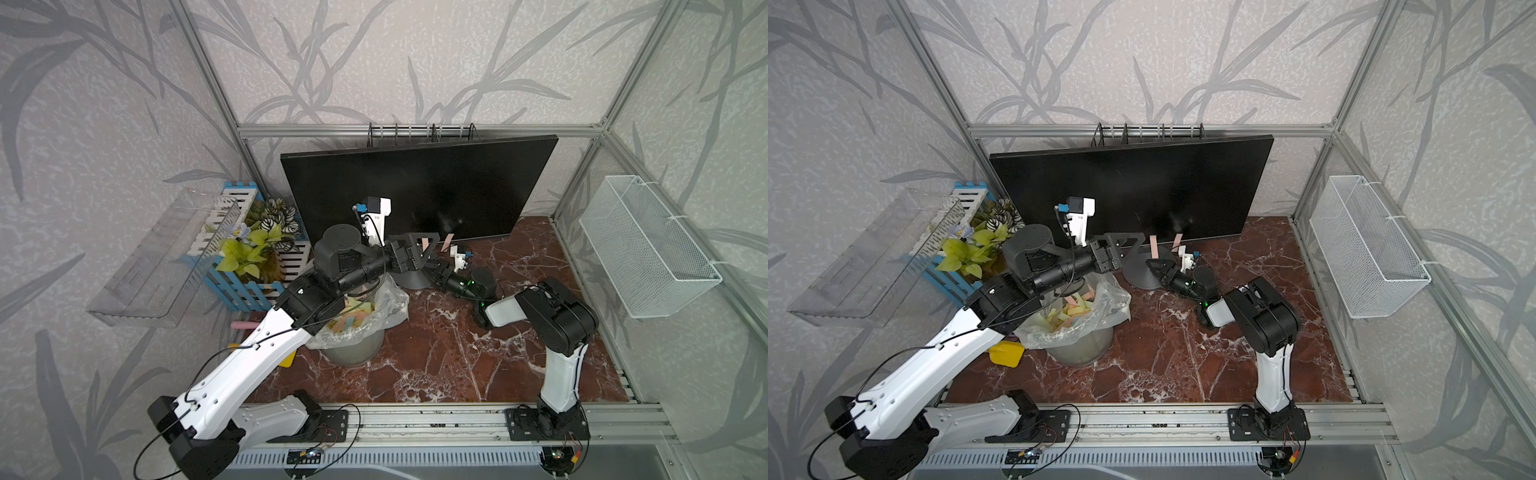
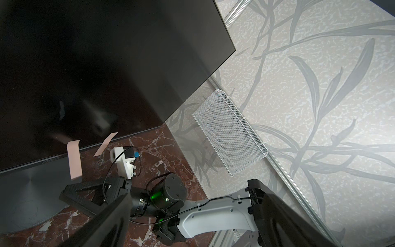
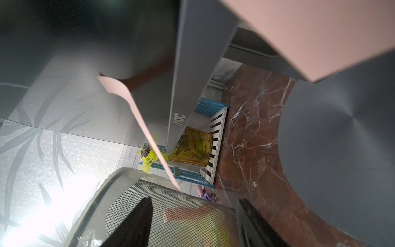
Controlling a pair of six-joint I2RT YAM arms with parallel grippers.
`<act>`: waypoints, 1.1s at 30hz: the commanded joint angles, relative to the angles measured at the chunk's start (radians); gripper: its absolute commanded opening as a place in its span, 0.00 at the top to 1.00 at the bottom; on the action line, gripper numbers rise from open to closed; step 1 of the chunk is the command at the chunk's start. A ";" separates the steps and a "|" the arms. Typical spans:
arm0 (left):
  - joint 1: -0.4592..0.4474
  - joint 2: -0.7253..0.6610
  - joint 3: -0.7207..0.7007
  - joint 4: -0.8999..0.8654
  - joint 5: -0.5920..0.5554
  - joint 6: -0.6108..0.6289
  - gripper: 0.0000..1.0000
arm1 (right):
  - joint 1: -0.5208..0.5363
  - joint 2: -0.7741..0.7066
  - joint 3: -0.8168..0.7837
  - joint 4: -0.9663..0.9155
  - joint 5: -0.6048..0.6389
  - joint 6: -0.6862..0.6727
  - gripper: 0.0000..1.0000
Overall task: Remove the sticky note from the monitor
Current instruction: Tear off the sticky note from the monitor.
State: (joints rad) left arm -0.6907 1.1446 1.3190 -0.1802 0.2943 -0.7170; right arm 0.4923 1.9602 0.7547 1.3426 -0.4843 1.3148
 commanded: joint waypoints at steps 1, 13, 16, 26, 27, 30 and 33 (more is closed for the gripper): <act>0.005 -0.013 -0.004 -0.002 0.011 0.013 0.00 | -0.003 -0.053 -0.026 0.055 0.028 -0.014 0.34; 0.004 -0.009 -0.010 0.000 0.011 0.020 0.00 | -0.018 -0.050 0.014 0.055 0.057 -0.012 0.35; 0.004 -0.011 -0.009 -0.001 0.010 0.021 0.00 | -0.026 -0.036 0.036 0.055 0.056 -0.001 0.37; 0.004 -0.012 -0.007 -0.001 0.006 0.022 0.00 | -0.032 -0.006 0.070 0.056 0.044 0.025 0.50; 0.004 -0.013 -0.007 -0.002 0.006 0.022 0.00 | -0.033 -0.008 0.069 0.055 0.043 0.025 0.53; 0.004 -0.014 -0.010 -0.003 0.006 0.023 0.00 | -0.032 -0.010 0.061 0.055 0.036 0.027 0.64; 0.004 -0.015 -0.010 -0.002 0.005 0.023 0.00 | -0.033 -0.015 0.053 0.055 0.028 0.029 0.76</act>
State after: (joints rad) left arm -0.6910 1.1446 1.3190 -0.1871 0.2939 -0.7097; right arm 0.4622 1.9476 0.8059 1.3643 -0.4427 1.3434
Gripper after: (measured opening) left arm 0.998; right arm 0.261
